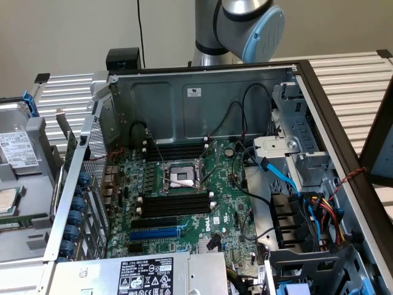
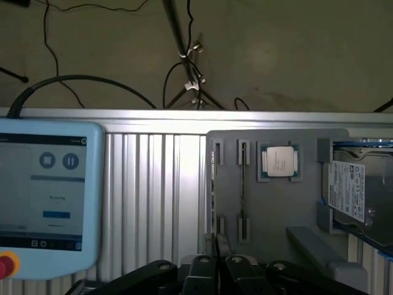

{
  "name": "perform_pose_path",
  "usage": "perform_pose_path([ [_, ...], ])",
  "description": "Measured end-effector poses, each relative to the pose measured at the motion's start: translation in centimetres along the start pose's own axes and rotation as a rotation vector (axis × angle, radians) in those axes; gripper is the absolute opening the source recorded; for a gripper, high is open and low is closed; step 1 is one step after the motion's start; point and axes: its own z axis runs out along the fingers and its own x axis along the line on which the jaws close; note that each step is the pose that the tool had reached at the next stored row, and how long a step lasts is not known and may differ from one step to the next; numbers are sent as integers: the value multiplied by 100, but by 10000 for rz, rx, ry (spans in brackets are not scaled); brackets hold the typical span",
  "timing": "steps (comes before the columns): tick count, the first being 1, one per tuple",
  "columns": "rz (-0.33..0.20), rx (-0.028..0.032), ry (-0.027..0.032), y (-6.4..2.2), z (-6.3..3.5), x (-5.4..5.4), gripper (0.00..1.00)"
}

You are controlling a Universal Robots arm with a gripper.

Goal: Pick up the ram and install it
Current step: 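Pick up the ram and move it above insertion slot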

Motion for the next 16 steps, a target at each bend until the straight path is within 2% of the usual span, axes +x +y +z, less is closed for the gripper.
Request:
perform_pose_path([
  [7,-2,-1,1,-17,-1,2,12],
  [13,-1,-1,-2,-180,-20,0,12],
  [16,0,0,-2,-256,-112,3,12],
])
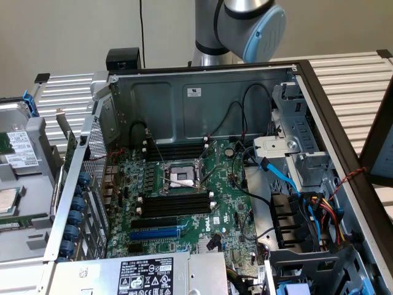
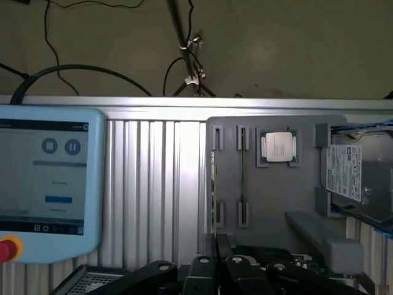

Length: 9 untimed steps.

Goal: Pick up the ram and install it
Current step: 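Pick up the ram and move it above insertion slot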

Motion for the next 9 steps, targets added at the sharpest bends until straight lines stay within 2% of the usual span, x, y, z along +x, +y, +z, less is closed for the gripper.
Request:
perform_pose_path([
  [4,-1,-1,1,-114,-95,3,12],
  [9,-1,0,0,-264,-132,1,12],
])
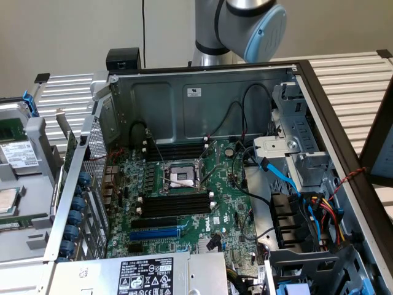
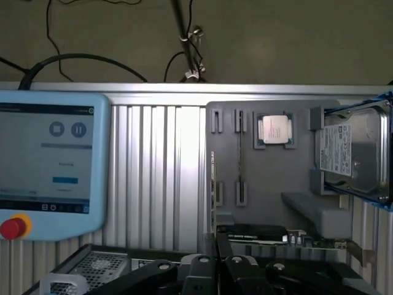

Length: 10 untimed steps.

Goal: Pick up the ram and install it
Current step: 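Pick up the ram and move it above insertion slot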

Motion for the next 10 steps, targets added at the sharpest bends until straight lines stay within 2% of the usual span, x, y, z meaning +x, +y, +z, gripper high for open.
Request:
perform_pose_path([
  [10,0,-1,0,-305,-1,-13,12],
])
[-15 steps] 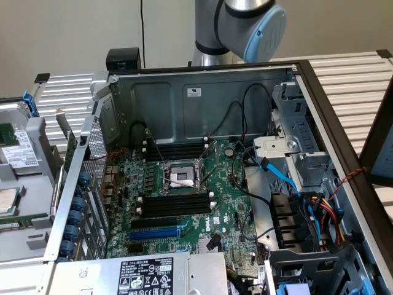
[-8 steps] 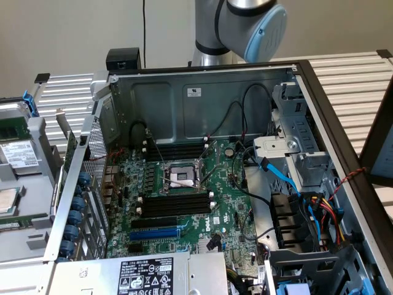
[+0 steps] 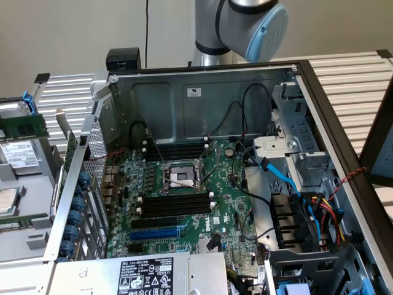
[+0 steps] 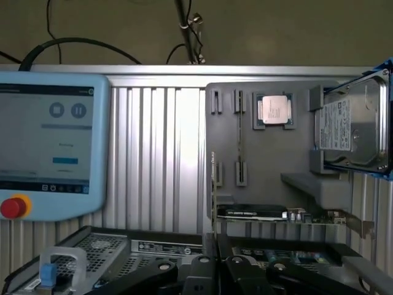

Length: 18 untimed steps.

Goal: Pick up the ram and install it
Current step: 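Pick up the ram and move it above insertion slot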

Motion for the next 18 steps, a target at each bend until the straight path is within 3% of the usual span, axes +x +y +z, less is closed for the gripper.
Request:
perform_pose_path([
  [18,0,1,-4,-592,7,-11,12],
])
